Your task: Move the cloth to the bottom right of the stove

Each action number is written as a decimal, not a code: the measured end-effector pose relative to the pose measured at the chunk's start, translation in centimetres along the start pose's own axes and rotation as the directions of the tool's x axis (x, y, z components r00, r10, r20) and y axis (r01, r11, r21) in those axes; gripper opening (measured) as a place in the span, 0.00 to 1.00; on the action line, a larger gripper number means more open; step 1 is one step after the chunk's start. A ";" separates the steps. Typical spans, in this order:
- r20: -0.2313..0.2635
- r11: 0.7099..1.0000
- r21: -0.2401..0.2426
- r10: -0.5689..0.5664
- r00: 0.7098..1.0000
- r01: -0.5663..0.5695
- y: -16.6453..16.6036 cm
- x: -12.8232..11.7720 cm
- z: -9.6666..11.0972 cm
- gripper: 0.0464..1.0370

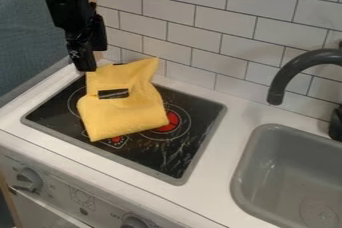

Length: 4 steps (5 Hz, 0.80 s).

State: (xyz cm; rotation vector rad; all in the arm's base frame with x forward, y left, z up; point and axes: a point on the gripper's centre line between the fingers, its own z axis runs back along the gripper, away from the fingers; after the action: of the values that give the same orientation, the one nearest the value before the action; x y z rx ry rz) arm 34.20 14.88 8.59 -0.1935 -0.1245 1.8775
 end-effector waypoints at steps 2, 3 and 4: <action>-0.026 0.996 0.062 0.068 0.997 -0.066 2.0 -1.1 -2.7 0.96; -0.018 0.986 0.083 0.145 0.989 -0.143 3.5 -2.0 -4.0 0.96; -0.014 0.982 0.084 0.170 0.985 -0.169 4.3 -3.1 -5.0 0.96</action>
State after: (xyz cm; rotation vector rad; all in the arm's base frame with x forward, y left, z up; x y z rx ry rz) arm 32.11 10.56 3.11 -0.1711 -0.0163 2.0455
